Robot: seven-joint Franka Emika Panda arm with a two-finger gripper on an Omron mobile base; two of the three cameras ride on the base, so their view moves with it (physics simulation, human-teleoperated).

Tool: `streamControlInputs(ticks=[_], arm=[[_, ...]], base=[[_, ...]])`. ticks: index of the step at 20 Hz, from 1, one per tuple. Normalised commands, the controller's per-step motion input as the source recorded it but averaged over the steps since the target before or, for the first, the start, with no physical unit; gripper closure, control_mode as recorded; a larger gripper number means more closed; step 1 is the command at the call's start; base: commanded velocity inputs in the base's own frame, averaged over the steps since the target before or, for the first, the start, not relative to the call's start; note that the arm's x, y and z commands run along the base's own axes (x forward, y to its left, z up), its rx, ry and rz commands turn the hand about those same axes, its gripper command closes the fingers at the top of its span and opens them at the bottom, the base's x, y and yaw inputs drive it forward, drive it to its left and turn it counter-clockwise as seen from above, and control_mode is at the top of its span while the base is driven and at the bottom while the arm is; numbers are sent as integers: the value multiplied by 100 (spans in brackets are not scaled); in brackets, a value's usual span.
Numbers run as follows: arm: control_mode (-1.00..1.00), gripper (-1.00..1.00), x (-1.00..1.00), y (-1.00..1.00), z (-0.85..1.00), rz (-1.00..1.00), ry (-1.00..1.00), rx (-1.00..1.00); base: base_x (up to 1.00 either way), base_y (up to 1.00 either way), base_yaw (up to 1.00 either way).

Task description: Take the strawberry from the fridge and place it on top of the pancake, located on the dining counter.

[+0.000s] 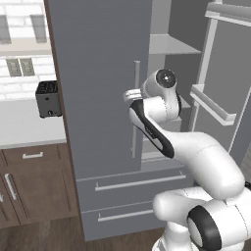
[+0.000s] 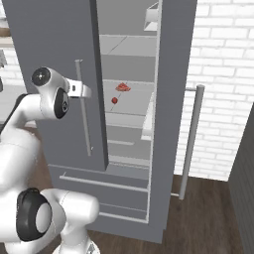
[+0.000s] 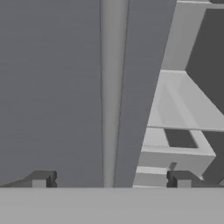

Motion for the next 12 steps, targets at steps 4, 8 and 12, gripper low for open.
streamControlInputs(ticks=[4, 8, 12], arm=[[-100, -100, 36, 19, -4, -2, 0, 0], [-100, -100, 26, 14, -7, 0, 0, 0], [-100, -100, 24, 0, -15, 0, -1, 0]], base=[[0, 0, 0], [0, 0, 0], [0, 0, 0]])
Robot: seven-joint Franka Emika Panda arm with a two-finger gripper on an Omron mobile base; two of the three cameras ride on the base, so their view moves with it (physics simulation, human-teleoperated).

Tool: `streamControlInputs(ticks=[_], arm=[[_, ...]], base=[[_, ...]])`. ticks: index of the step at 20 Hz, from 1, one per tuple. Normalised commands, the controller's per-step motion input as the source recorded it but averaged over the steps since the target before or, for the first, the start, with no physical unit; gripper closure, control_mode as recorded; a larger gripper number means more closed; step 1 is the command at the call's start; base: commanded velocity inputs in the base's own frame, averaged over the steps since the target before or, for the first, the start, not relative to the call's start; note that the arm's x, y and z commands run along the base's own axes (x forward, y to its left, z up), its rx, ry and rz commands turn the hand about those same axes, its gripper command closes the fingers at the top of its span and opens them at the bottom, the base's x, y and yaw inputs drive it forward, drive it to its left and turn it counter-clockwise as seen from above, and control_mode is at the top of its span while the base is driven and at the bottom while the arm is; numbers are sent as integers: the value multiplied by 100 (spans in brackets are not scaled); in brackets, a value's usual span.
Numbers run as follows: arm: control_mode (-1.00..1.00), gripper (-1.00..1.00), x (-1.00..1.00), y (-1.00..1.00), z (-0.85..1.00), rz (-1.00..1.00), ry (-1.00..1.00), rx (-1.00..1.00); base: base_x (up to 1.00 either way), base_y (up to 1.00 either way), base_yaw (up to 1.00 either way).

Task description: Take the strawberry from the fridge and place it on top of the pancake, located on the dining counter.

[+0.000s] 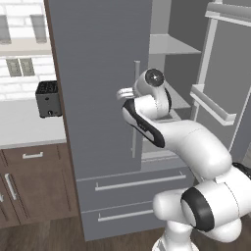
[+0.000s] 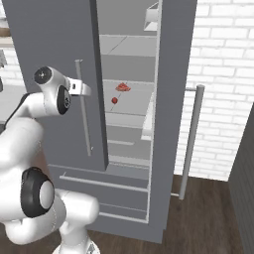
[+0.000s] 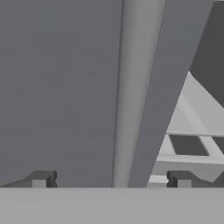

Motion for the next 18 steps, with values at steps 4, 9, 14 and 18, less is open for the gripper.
streamControlInputs(ticks=[4, 9, 14, 18], arm=[[-100, -100, 21, -7, -21, 0, -6, 0], [-100, -100, 28, -6, -16, 0, -5, 0], [-100, -100, 36, -5, -5, 0, -1, 1], [-100, -100, 44, 0, -2, 0, 0, 0]], base=[[0, 0, 0], [0, 0, 0], [0, 0, 0], [0, 0, 0]])
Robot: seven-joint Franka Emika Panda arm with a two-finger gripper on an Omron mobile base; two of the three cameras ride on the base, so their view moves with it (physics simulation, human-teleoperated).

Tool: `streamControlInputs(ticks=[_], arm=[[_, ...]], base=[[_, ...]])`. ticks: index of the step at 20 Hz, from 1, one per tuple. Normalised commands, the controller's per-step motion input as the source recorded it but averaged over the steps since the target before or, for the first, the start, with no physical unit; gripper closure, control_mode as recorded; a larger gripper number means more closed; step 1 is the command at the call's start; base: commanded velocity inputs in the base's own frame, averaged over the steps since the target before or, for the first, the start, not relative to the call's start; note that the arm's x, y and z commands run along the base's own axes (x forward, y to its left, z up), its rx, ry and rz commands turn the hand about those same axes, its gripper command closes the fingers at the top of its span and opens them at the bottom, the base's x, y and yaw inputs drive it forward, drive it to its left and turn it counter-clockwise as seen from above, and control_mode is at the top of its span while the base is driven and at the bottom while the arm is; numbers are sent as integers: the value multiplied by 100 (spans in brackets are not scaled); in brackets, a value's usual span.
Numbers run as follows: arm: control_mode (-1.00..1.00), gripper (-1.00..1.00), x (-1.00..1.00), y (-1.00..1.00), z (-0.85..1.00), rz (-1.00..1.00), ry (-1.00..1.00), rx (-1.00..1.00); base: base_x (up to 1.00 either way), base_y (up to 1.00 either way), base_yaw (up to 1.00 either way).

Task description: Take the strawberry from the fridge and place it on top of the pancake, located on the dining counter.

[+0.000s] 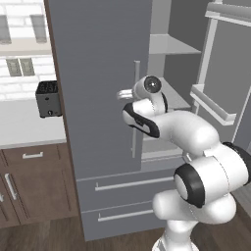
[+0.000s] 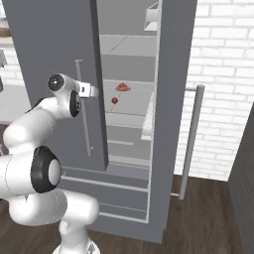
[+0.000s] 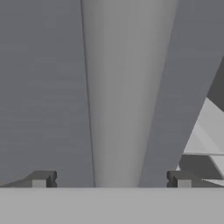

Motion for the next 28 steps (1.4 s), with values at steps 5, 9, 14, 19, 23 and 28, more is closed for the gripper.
streamControlInputs(ticks=[5, 9, 14, 19, 23, 28], arm=[[-100, -100, 52, 0, -6, 0, 0, 0], [-100, 100, 53, 0, -9, 0, 0, 0], [-100, 100, 47, 3, -1, 0, 0, 1], [-100, 100, 2, 15, 0, 2, 0, 0], [-100, 100, -70, 11, 0, 7, -1, 1], [-100, 100, -99, 9, 0, 4, -1, 3]], base=[[0, 0, 0], [0, 0, 0], [0, 0, 0], [0, 0, 0], [0, 0, 0], [0, 0, 0]])
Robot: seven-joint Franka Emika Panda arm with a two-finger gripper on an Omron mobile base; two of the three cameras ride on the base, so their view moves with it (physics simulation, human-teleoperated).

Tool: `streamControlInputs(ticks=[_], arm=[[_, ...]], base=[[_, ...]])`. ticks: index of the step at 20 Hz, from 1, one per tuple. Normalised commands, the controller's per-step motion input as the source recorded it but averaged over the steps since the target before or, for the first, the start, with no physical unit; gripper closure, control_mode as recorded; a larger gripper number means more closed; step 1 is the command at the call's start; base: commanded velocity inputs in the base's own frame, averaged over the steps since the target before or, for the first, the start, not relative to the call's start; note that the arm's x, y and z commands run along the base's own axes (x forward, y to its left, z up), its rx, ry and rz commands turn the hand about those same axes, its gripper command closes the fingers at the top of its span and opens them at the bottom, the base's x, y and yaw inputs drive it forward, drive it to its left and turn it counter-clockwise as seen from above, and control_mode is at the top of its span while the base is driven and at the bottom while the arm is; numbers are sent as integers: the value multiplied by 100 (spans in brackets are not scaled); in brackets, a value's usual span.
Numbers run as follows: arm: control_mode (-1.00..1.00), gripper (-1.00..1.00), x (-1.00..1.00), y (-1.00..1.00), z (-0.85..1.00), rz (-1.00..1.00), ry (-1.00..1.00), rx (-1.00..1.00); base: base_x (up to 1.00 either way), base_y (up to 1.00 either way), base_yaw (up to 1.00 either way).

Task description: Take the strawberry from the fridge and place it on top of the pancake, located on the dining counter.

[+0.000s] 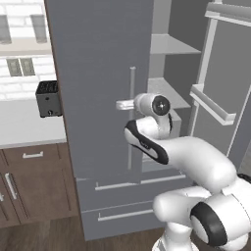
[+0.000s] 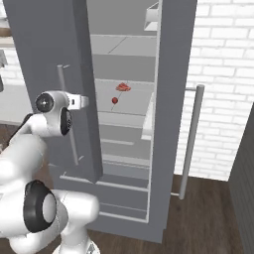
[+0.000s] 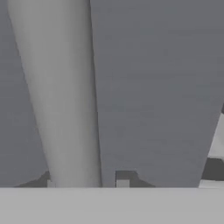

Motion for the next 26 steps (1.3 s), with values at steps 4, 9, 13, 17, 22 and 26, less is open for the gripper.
streamControlInputs(ticks=[4, 9, 13, 17, 22, 26], arm=[[-100, 100, -100, 22, 6, 0, 0, 1], [-100, 100, -91, 42, 21, 0, 2, 0], [-100, -100, -65, 44, 29, 0, 13, 0], [-100, -100, -61, 7, 15, 0, 14, 1], [-100, -100, -91, -44, 4, -1, 1, 19], [-100, -100, -86, -79, 10, -1, 0, 29]], base=[[0, 0, 0], [0, 0, 0], [0, 0, 0], [0, 0, 0], [0, 0, 0], [0, 0, 0]])
